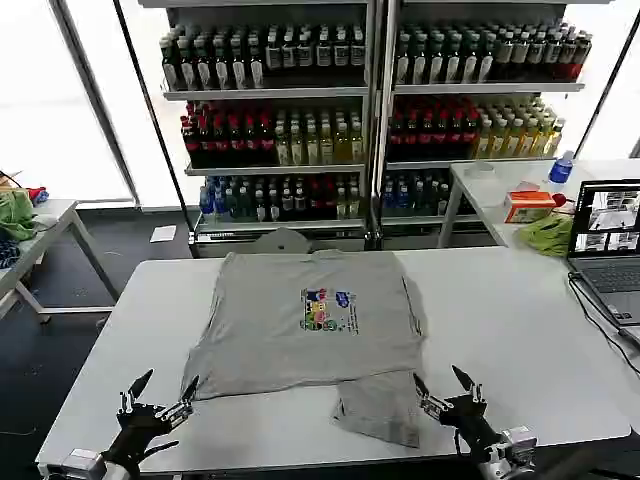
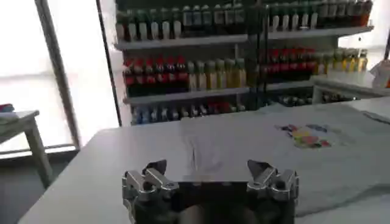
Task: Fold and organize the clothes.
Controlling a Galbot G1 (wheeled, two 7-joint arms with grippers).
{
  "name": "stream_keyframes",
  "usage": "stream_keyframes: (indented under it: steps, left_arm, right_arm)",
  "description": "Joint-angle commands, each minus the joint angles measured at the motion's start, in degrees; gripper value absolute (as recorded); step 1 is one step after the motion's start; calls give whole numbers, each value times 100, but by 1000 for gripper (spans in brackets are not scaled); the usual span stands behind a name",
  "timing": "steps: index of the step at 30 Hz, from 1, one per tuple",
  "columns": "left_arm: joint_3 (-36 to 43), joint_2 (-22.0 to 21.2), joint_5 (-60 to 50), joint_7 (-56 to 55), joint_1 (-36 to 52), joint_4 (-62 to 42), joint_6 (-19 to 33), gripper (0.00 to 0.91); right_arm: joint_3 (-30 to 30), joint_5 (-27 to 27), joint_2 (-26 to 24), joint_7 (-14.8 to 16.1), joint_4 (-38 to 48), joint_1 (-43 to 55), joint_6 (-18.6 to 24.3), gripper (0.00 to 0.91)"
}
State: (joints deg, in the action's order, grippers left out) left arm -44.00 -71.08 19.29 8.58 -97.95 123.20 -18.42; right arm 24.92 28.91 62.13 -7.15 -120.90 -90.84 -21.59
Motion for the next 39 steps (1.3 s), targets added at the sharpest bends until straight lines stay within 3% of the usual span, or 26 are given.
stream_keyframes:
  steps: [1,4,5,6,7,17,19,21,32,33,34,35,39]
  left_arm:
    - [409,702,641,-313,144,-203,-896,907]
    - [520,704,651,-307,266,-273,-906,907]
    - [548,704,666,-299,305,-303,-915,907]
    - [571,699,671,-292,336,-332,-923,907]
    - [599,701,669,-291,364,-377,-926,907]
    - [666,743,1012,-286,450,-649,-921,907]
    - [688,760,1141,-287,490,-716,-926,564]
    - [701,773,1171,-281,509,-784,-916,443]
    - [547,848,1358,-294,561,-946,-864,333]
    - [548,852,1379,-294,576,-965,-865,302]
    - [550,849,1378,-303,593,-998,-860,191]
    - [551,848,1378,-306,610,-1026,-856,141]
    - [588,831,1379,-310,618,-1057,-814,30]
  right_arm:
    - [-311,102,70,-462,-259,0,-964,907]
    - [-472,212,195,-544,-227,60,-1040,907]
    - [-503,240,214,-552,-230,74,-1042,806]
    - [-564,307,256,-576,-238,95,-1060,181]
    - [-596,320,291,-583,-247,109,-1100,0]
    - [-766,393,389,-650,-251,-7,-1142,0]
    - [-739,393,400,-646,-234,15,-1123,0]
    - [-708,394,395,-638,-225,33,-1113,0]
    - [-605,403,386,-588,-116,30,-1019,0]
    - [-605,401,389,-586,-94,25,-1000,0]
    - [-605,402,393,-586,-82,20,-996,0]
    - [-606,401,398,-583,-78,13,-996,0]
    - [-603,376,392,-563,-77,-40,-967,0]
